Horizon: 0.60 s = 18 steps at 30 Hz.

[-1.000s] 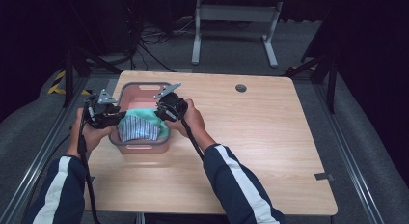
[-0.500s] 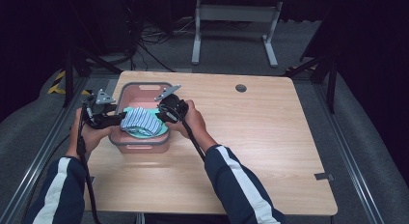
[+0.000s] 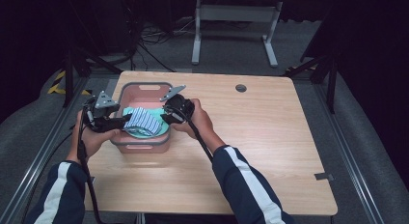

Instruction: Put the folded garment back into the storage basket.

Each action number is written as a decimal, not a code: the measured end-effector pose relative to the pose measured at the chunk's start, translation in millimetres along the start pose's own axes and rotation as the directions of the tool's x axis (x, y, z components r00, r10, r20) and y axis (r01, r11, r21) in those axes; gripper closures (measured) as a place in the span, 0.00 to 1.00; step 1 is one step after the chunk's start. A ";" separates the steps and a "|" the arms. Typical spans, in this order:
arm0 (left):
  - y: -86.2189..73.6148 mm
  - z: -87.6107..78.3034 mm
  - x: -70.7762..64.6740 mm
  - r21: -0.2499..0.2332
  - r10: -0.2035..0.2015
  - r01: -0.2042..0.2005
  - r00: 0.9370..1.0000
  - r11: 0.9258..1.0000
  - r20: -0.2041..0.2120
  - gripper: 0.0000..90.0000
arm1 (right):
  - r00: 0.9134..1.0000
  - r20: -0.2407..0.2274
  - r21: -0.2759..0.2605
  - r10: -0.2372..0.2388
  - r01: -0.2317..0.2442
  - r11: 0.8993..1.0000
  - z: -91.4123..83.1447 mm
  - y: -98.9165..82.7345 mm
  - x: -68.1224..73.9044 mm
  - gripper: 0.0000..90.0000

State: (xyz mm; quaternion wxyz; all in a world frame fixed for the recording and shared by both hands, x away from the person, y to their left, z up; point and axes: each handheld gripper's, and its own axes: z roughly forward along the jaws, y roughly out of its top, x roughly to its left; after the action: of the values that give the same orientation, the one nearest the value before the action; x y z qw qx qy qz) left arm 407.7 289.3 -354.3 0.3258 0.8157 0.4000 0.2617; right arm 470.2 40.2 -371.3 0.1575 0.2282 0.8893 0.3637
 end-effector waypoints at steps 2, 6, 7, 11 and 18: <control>1.7 -2.4 -4.5 -0.012 0.008 -0.007 1.000 1.000 0.006 0.47 | 1.000 0.005 -0.001 -0.003 0.003 1.000 -3.7 -1.5 -1.3 0.61; 4.8 -6.6 -15.7 -0.030 0.025 -0.025 0.999 0.999 0.023 0.45 | 1.000 0.021 0.012 -0.016 0.016 1.000 -10.5 -4.2 -1.8 0.58; 4.8 -6.6 -15.7 -0.030 0.025 -0.025 0.999 0.999 0.023 0.45 | 0.999 0.027 0.014 -0.022 0.021 1.000 -12.9 -5.3 -2.3 0.57; 8.5 -10.1 -26.4 -0.040 0.048 -0.046 0.998 0.998 0.035 0.45 | 0.998 0.042 0.023 -0.036 0.035 0.999 -18.8 -8.0 -3.5 0.56; 15.0 -14.1 -44.5 -0.044 0.096 -0.094 0.994 0.995 0.045 0.44 | 0.996 0.060 0.031 -0.059 0.058 0.998 -32.8 -15.5 -4.8 0.53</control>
State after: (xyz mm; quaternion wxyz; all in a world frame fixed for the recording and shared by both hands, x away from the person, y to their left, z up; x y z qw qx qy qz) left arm 381.1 250.2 -341.4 0.3394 0.8327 0.3475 0.2658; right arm 455.2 9.1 -359.4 0.1915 0.2153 0.8957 0.3387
